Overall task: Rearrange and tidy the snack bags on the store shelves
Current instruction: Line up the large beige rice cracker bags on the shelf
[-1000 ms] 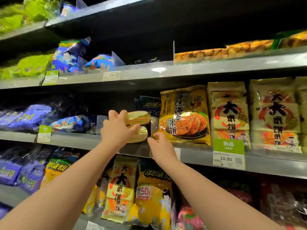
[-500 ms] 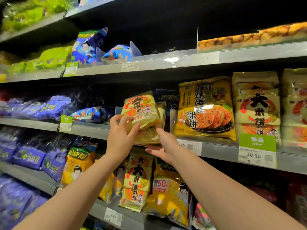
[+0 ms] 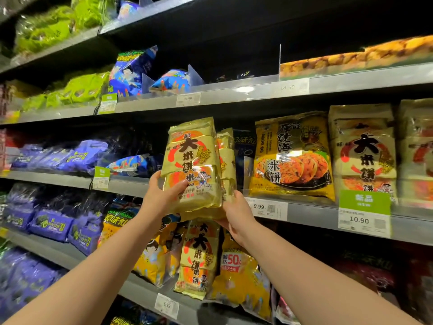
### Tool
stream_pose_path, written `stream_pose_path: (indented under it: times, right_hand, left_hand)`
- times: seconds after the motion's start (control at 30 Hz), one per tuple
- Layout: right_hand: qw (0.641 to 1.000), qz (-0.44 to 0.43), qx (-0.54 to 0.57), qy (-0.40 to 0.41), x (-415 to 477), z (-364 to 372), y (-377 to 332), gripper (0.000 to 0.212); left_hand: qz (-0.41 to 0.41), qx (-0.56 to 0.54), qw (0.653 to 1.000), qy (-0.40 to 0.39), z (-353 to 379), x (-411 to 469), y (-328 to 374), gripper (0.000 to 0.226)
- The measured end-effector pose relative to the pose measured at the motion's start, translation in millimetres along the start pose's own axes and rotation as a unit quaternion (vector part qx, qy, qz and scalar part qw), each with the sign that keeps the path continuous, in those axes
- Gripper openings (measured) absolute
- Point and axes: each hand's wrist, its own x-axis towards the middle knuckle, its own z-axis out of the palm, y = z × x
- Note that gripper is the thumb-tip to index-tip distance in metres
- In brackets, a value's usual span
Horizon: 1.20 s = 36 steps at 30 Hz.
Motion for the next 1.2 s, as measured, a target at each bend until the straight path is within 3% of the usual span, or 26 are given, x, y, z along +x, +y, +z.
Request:
stream_pose_path:
  times: [0.17,0.37,0.57,0.67,0.93,1.03,1.13,1.2]
  right_hand:
    - [0.999,-0.029,0.035,-0.021,-18,-9,-13,0.047]
    - [0.997,-0.066,0.017,-0.044,-40,-54,-38,0.040]
    - [0.996,-0.079,0.028,-0.004,-66,-113,-55,0.061]
    - [0.994,-0.094,0.050,0.022,-87,-147,-65,0.040]
    - [0.987,-0.101,0.072,0.105,-149,-246,-92,0.059]
    - [0.983,-0.106,0.084,0.128,-175,-285,-98,0.054]
    - [0.979,-0.115,0.086,0.147,-201,-321,-105,0.030]
    - [0.975,-0.120,0.087,0.164,-215,-339,-107,0.025]
  left_hand:
    - [0.075,-0.033,0.997,-0.002,-7,-14,20,0.078]
    - [0.129,-0.057,0.990,-0.024,-6,-30,43,0.085]
    - [0.200,-0.043,0.978,-0.036,23,-54,61,0.088]
    - [0.209,-0.048,0.975,-0.053,44,-66,68,0.087]
    - [0.196,-0.054,0.975,-0.090,127,-116,83,0.087]
    - [0.175,-0.076,0.973,-0.129,162,-135,80,0.086]
    - [0.164,-0.089,0.967,-0.174,198,-155,77,0.087]
    - [0.165,-0.089,0.964,-0.189,220,-168,77,0.087]
